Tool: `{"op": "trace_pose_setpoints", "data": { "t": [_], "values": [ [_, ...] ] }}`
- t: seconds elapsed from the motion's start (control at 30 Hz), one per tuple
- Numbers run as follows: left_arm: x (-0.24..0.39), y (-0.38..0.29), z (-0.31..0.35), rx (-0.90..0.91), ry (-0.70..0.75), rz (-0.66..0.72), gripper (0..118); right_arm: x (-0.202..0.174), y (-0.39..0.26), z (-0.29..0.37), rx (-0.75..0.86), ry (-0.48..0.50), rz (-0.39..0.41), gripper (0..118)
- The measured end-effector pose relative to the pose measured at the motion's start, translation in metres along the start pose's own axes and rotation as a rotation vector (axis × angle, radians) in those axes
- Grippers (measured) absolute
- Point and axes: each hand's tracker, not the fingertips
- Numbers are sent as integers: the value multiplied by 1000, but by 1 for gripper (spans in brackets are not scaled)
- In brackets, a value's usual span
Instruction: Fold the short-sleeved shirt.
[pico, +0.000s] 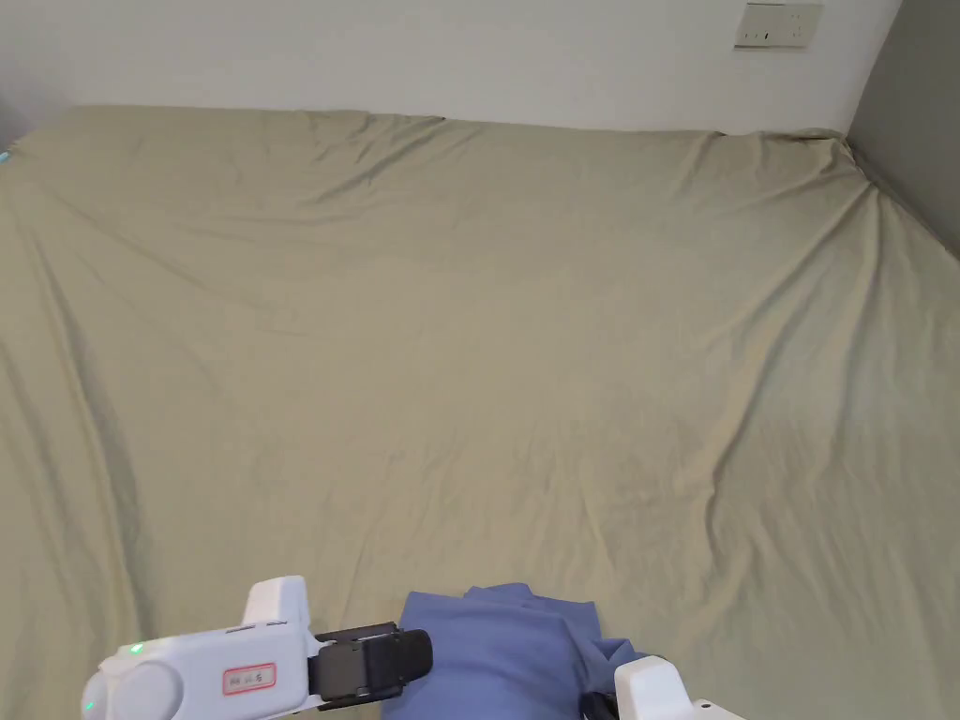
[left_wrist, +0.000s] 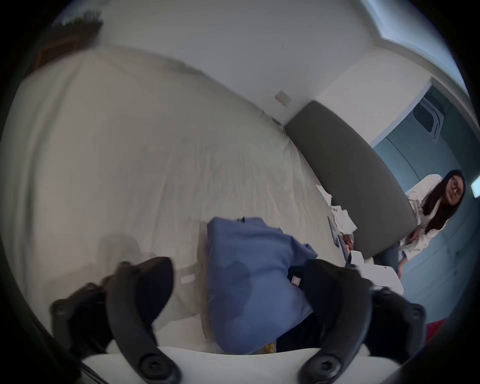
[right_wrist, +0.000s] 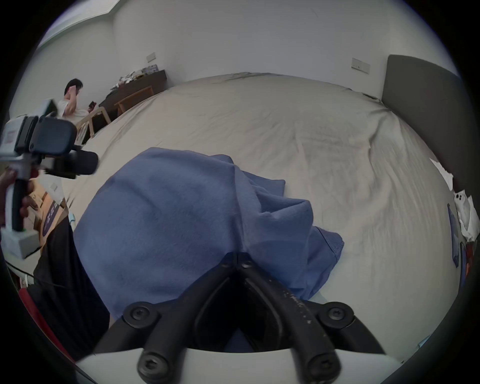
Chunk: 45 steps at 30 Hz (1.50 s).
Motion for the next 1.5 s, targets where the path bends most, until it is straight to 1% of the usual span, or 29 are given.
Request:
{"op": "trace_pose_setpoints", "data": {
  "t": [0.07, 0.1, 0.13, 0.2, 0.23, 0.27, 0.3, 0.33, 0.37, 0.4, 0.47, 0.5, 0.6, 0.67, 0.73, 0.77, 0.83, 0.9, 1.0, 1.03, 1.1, 1.13, 1.2, 1.33, 1.37, 1.4, 1.43, 1.47, 1.5],
  "values": [
    [-5, -2, -18, -73, 33, 9, 103, 0, 0, 0, -2, 4, -3, 0],
    [-2, -4, -27, -131, 6, 1, 102, -1, 0, 0, -2, 4, 2, 0],
    [5, -8, -32, -150, -7, -34, 102, -1, -1, 0, -2, 2, 5, 0],
    [25, -7, -32, -121, 31, -171, 101, -2, 0, 1, -1, -1, 7, 0],
    [28, -8, -37, -179, -35, -169, 98, -3, 0, 1, -1, -3, 4, 0],
    [34, -10, -42, -194, -41, -121, 80, -3, 0, 1, -2, -6, 1, 0],
    [39, -13, -44, -197, -52, -99, 32, -3, 0, 0, -2, -7, 2, 0],
    [41, -12, -47, -213, -40, -111, 20, -3, 0, 0, -2, -8, 4, 0],
    [42, -10, -47, -224, -32, -144, 19, -3, 0, 1, -1, -6, 2, 0],
    [38, -5, -46, -210, -27, -136, 18, -2, 1, 2, -1, -5, -9, 0],
    [25, 2, -39, -225, -92, -77, 17, -4, 5, 6, -5, -7, -12, 0],
    [19, 7, -31, -213, -84, -89, 17, -4, 7, 11, 3, -3, -15, 0],
    [-6, 25, 3, -211, -109, -74, 17, -8, 22, 38, 83, 67, -55, 0],
    [-32, 44, 45, -201, -143, -29, 17, -17, 34, 54, 94, 76, -40, 0],
    [-63, 69, 100, -172, -101, -55, 16, -28, 43, 68, 108, 91, -2, 0],
    [-84, 84, 132, -166, -39, -76, 16, -36, 47, 72, 110, 92, 10, 0],
    [-133, 109, 195, -193, -25, -41, 16, -49, 53, 76, 109, 108, 9, 0],
    [-184, 132, 255, -206, 157, -15, 16, -64, 58, 75, 102, 143, -20, 0],
    [-263, 154, 316, -229, 353, 45, 16, -86, 70, 66, 80, 165, -42, 0],
    [-285, 159, 331, -228, 385, 92, 16, -92, 73, 64, 74, 169, -38, 0],
    [-325, 166, 355, -203, 438, 174, 16, -107, 84, 57, 51, 158, 4, 0],
    [-337, 169, 361, -207, 474, 172, 16, -113, 88, 54, 47, 152, 27, 0],
    [-359, 170, 370, -222, 504, 206, 16, -121, 97, 50, 36, 149, 40, 0],
    [-361, 170, 362, -247, 461, 188, 17, -120, 109, 50, 38, 154, 33, 0],
    [-355, 169, 359, -277, 519, 130, 19, -119, 111, 51, 47, 156, 43, 0],
    [-350, 169, 357, -287, 587, 78, 31, -118, 112, 52, 50, 152, 43, 0],
    [-345, 169, 358, -289, 669, 34, 50, -117, 112, 53, 54, 153, 44, 0],
    [-345, 172, 363, -278, 753, 5, 73, -115, 112, 56, 59, 162, 42, 0],
    [-337, 176, 374, -253, 771, 29, 95, -114, 110, 60, 69, 164, 36, 0]
  ]
}}
